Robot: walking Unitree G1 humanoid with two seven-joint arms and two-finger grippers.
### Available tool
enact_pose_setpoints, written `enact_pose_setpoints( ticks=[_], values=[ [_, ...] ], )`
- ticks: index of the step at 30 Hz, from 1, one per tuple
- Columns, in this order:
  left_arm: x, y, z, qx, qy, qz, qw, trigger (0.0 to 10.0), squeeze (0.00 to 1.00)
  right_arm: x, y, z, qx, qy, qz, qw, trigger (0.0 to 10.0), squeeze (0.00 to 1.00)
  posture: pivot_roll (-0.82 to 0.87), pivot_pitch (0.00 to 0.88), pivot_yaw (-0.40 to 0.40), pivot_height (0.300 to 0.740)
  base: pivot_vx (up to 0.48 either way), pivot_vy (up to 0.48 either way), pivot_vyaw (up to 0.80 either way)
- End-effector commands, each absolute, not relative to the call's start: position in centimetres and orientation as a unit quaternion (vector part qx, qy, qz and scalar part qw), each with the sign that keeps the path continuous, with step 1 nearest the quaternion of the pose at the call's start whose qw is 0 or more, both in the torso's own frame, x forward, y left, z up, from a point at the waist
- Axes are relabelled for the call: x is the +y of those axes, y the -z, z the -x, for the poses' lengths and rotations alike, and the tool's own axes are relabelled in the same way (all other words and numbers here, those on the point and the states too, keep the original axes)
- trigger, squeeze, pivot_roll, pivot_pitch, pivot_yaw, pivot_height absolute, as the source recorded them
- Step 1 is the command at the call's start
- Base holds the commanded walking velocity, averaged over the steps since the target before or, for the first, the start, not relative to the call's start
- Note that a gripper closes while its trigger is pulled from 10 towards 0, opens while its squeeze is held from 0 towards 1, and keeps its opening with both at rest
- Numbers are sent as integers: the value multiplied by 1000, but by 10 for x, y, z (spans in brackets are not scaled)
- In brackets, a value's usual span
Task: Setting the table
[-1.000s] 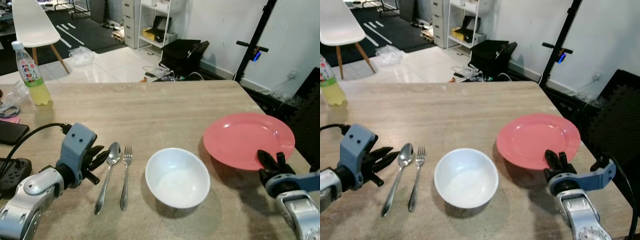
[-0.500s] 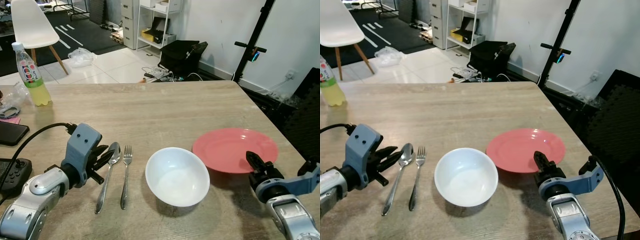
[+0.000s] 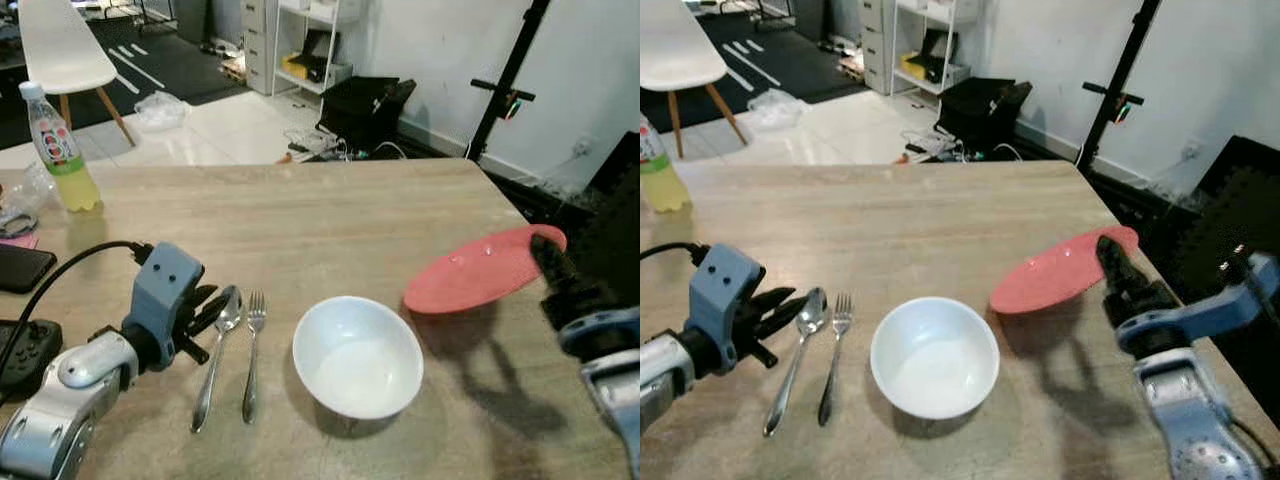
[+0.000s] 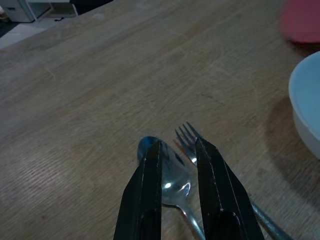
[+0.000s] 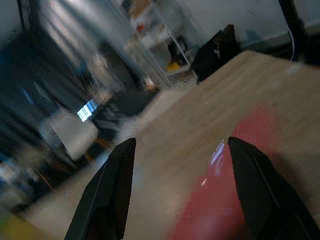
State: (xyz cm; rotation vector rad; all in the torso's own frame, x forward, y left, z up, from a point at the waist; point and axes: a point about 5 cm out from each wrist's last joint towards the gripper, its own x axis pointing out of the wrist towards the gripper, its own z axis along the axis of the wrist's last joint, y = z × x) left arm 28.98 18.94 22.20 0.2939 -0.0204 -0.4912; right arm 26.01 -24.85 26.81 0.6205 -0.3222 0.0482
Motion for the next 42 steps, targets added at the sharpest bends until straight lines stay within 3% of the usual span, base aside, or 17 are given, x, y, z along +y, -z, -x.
enact_pose_setpoints(
  ticks=[1, 6, 13, 17, 23, 27, 42],
  values=[
    [191, -221, -289, -8, 242, -149, 959, 10000, 0, -245, -271, -254, -147, -37, -243, 958, 10000, 0, 74, 117, -1, 740, 0, 0, 0],
    [187, -220, -291, -10, 246, -147, 958, 10000, 0, -249, -249, -252, -86, -9, -168, 982, 10000, 0, 66, 113, -2, 740, 0, 0, 0],
    [184, -220, -293, -14, 247, -148, 958, 10000, 0, -248, -251, -259, -109, 14, -134, 985, 10000, 0, 63, 108, 3, 740, 0, 0, 0],
    [183, -228, -299, -38, 227, -142, 963, 10000, 0, -224, -250, -274, -124, -2, -56, 991, 10000, 0, 70, 98, 0, 740, 0, 0, 0],
    [188, -230, -299, -30, 231, -125, 964, 10000, 0, -199, -240, -279, -109, -42, -35, 993, 10000, 0, 82, 91, -13, 740, 0, 0, 0],
    [190, -233, -301, -25, 227, -71, 971, 10000, 0, -177, -228, -281, -95, -83, -37, 991, 10000, 0, 82, 86, -21, 740, 0, 0, 0],
    [164, -254, -317, -74, 222, -25, 972, 10000, 0, -178, -239, -288, -151, -12, -99, 983, 10000, 0, 10, 76, 19, 740, 0, 0, 0]
  ],
)
